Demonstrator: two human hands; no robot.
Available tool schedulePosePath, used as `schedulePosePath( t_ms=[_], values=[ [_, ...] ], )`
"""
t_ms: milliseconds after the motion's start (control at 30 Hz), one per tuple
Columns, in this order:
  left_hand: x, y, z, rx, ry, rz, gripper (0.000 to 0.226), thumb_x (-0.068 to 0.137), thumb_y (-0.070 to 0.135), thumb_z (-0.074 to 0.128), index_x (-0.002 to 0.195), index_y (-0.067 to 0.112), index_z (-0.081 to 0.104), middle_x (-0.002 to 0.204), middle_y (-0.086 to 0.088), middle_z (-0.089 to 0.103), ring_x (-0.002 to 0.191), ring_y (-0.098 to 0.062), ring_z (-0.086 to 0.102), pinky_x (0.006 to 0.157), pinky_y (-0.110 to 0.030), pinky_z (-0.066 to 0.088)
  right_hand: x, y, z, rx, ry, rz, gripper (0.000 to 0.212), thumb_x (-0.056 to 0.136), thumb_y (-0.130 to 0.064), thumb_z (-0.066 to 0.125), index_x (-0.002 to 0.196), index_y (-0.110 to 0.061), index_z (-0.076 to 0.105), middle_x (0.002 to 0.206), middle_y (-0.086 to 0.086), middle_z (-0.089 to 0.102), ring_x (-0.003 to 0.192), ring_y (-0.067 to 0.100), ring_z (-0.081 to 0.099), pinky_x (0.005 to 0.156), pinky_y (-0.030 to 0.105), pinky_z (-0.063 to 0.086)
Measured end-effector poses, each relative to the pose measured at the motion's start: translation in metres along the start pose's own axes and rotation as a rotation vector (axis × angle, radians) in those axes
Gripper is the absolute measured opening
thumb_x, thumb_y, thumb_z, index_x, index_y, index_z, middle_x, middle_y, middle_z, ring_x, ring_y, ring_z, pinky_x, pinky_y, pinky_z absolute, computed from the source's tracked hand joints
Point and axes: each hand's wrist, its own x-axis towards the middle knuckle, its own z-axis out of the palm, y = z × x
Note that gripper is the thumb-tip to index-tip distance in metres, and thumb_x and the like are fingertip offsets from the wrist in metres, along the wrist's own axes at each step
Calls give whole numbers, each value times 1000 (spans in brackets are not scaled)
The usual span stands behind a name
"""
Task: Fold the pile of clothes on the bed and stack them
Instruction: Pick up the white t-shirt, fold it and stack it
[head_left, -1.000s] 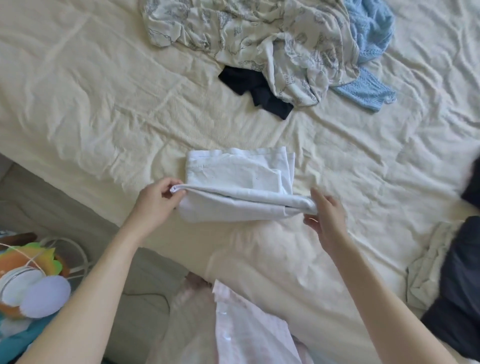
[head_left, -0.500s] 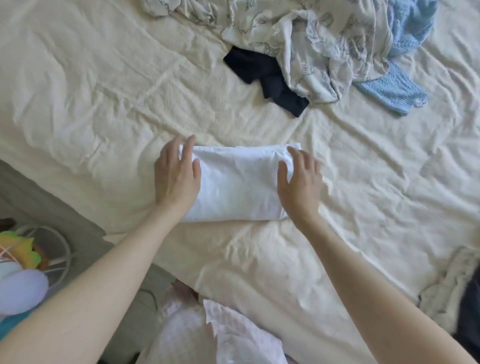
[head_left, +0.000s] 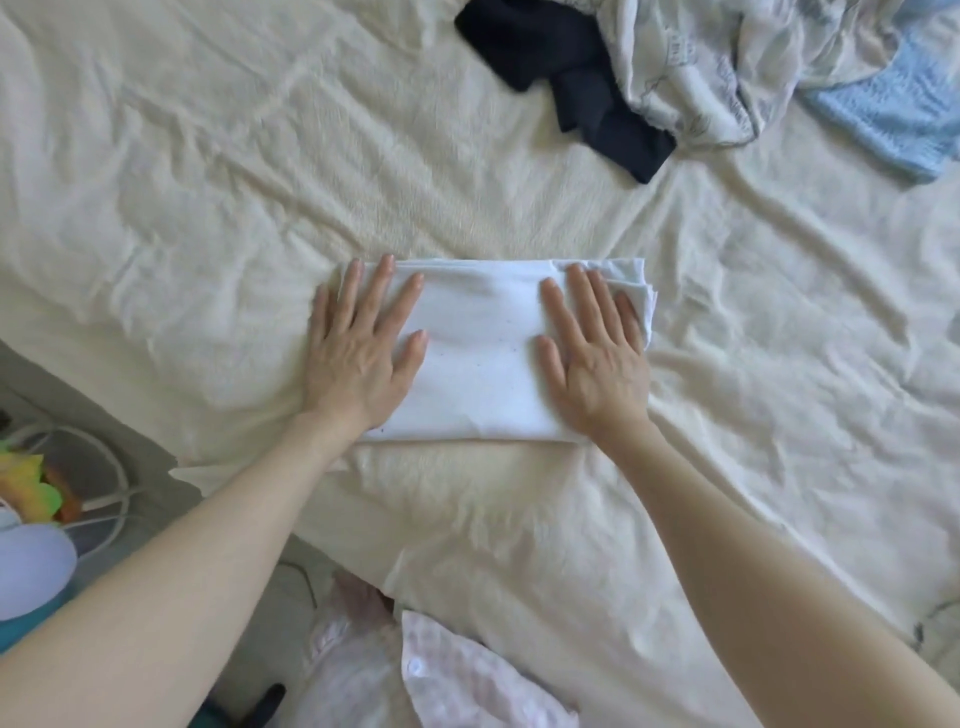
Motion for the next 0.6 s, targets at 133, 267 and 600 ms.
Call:
schedulePosePath(
  t_ms=[133,267,600],
  values=[
    [-6,0,-10,-143,28,-58,53,99,36,30,150,23,18,159,-4,6,146,-27,2,117,-40,3,0,-1,-17,195,-37,-2,48,96,-26,44,142,-14,42,153,8,30,143,22,23,116,30,9],
    [-26,-6,-28,-478,204,-208,49,95,14,49,142,7,37,150,-12,31,135,-22,33,106,-23,25,-8,13,-46,625,261,442,21,89,-17,57,109,-14,65,115,4,62,102,14,60,87,14,42],
    [-9,-25,-52,-857,-154,-492,31,100,25,41,97,-3,55,94,-17,62,88,-32,61,79,-46,49,-9,62,-66,1397,-456,957,28,93,-32,58,111,-11,62,107,2,70,95,13,68,76,25,51]
  ],
)
